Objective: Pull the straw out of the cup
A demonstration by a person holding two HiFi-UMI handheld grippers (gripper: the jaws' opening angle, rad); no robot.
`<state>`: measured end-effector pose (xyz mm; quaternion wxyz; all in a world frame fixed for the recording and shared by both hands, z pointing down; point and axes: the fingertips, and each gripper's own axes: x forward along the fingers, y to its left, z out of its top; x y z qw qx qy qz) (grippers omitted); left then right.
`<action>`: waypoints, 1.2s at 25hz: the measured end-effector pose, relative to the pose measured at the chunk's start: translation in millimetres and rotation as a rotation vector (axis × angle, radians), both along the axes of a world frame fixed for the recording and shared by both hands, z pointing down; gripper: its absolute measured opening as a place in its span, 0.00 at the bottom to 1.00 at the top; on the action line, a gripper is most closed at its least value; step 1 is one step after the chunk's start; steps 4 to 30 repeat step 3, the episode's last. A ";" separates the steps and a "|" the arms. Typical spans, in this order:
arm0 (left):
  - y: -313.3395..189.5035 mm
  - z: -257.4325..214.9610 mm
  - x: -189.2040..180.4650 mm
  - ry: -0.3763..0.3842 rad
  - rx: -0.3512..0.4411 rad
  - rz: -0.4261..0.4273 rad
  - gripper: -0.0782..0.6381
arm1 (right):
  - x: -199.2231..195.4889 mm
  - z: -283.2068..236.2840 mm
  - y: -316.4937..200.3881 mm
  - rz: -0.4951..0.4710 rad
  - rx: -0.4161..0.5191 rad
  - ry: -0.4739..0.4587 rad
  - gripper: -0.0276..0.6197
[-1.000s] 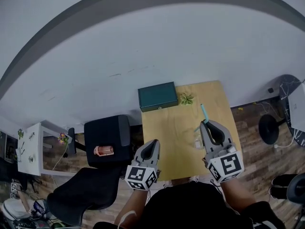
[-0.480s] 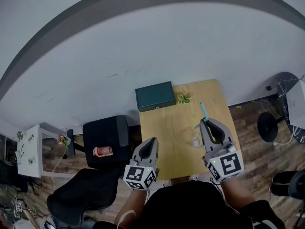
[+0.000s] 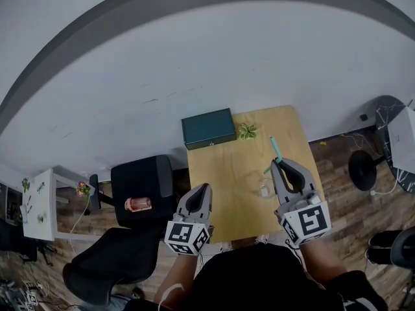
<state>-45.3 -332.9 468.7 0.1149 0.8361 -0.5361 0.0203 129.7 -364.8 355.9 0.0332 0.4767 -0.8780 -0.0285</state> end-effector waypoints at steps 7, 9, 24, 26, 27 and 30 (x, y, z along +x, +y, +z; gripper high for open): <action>0.0 -1.6 -0.9 0.000 0.003 -0.006 0.14 | 1.9 1.1 0.3 -0.003 -0.008 -0.009 0.11; 0.0 -1.6 -0.9 0.000 0.003 -0.006 0.14 | 1.9 1.1 0.3 -0.003 -0.008 -0.009 0.11; 0.0 -1.6 -0.9 0.000 0.003 -0.006 0.14 | 1.9 1.1 0.3 -0.003 -0.008 -0.009 0.11; 0.0 -1.6 -0.9 0.000 0.003 -0.006 0.14 | 1.9 1.1 0.3 -0.003 -0.008 -0.009 0.11; 0.0 -1.6 -0.9 0.000 0.003 -0.006 0.14 | 1.9 1.1 0.3 -0.003 -0.008 -0.009 0.11; 0.0 -1.6 -0.9 0.000 0.003 -0.006 0.14 | 1.9 1.1 0.3 -0.003 -0.008 -0.009 0.11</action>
